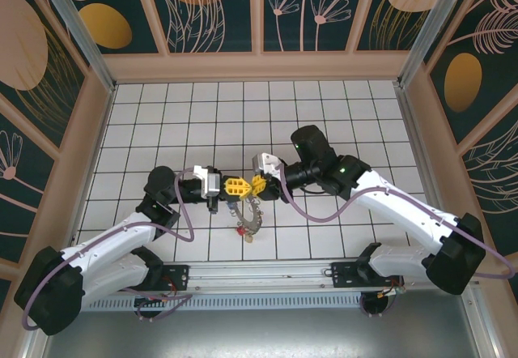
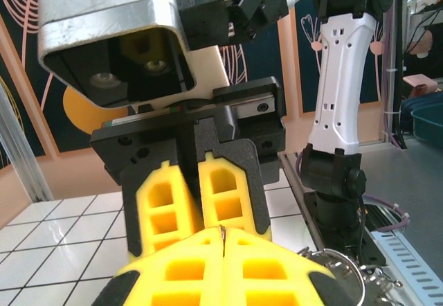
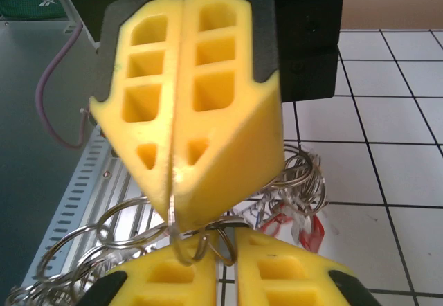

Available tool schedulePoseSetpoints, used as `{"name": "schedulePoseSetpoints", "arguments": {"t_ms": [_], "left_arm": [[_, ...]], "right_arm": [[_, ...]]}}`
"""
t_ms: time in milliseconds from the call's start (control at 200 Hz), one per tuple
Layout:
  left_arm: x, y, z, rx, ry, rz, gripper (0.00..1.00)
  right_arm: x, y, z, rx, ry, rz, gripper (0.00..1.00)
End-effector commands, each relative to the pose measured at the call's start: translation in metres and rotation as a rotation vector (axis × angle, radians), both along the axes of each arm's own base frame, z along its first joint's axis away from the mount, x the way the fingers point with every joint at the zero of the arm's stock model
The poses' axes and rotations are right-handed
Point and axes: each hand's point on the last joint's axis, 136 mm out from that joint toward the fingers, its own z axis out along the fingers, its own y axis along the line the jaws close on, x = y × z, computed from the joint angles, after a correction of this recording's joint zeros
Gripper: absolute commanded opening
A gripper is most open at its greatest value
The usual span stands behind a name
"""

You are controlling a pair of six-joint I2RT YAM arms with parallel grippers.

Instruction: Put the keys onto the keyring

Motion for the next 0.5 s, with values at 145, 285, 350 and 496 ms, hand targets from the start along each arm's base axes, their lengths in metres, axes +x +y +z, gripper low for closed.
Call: {"name": "schedulePoseSetpoints", "arguments": {"t_ms": [145, 285, 350, 496], "left_arm": [[-0.027, 0.009, 0.023, -0.079, -0.082, -0.065, 0.0], [-0.033, 0.014, 0.03, -0.112, -0.075, -0.077, 0.0], [-0.034, 0.015, 0.032, -0.122, -0.072, -0.076, 0.0], [-0.034, 0.016, 0.034, -0.13, -0.077, -0.073, 0.0]], "right_arm": [[-0.01, -0.013, 0.03, 0.121, -0.084, 0.034, 0.23], [-0.025, -0.02, 0.032, 0.138, -0.051, 0.075, 0.25], [-0.028, -0.022, 0.034, 0.152, -0.044, 0.081, 0.26], [-0.031, -0.021, 0.036, 0.185, -0.035, 0.072, 0.29]]}}
